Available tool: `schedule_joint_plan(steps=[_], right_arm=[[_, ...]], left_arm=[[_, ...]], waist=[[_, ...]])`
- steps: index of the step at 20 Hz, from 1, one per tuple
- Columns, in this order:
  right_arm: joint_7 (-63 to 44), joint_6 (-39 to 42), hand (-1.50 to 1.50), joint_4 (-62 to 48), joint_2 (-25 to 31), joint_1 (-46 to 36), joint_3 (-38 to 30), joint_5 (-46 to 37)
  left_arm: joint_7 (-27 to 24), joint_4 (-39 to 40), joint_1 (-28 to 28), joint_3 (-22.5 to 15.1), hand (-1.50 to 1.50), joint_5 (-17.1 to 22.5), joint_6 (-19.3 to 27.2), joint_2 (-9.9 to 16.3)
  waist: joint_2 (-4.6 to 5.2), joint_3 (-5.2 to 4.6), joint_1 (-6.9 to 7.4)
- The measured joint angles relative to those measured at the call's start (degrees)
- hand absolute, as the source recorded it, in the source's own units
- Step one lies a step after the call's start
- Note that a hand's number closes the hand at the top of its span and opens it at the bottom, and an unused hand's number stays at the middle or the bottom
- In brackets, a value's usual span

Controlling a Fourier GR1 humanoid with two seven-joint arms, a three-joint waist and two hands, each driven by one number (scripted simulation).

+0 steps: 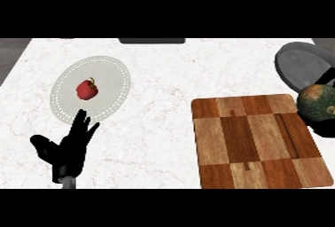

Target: Pick the squash from the cutting board and place it in the pan

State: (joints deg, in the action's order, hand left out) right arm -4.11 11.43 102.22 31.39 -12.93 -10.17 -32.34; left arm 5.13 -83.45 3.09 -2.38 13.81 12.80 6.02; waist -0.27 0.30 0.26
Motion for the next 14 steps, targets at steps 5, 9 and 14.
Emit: schedule_joint_plan(steps=[5,9,14], right_arm=[[6.0,-3.61,1.5,-15.03,0.82,-7.51,-2.52,-1.2],[11.01,-9.28,1.5,-29.47,1.48,-14.9,-3.02,-5.01],[18.8,-16.69,1.5,-48.36,2.88,-22.99,-4.74,-8.27]], left_arm=[[0.41,-0.25,-0.42,-0.73,0.0,-0.96,0.51,-0.75],[0.63,-0.15,-1.04,-0.83,0.0,-1.1,0.13,-0.75],[0.93,0.36,-2.07,-0.85,0.0,-0.95,-0.6,-0.77]], waist=[[0.2,0.02,0.57],[0.45,-0.01,1.27],[0.86,0.06,2.25]])
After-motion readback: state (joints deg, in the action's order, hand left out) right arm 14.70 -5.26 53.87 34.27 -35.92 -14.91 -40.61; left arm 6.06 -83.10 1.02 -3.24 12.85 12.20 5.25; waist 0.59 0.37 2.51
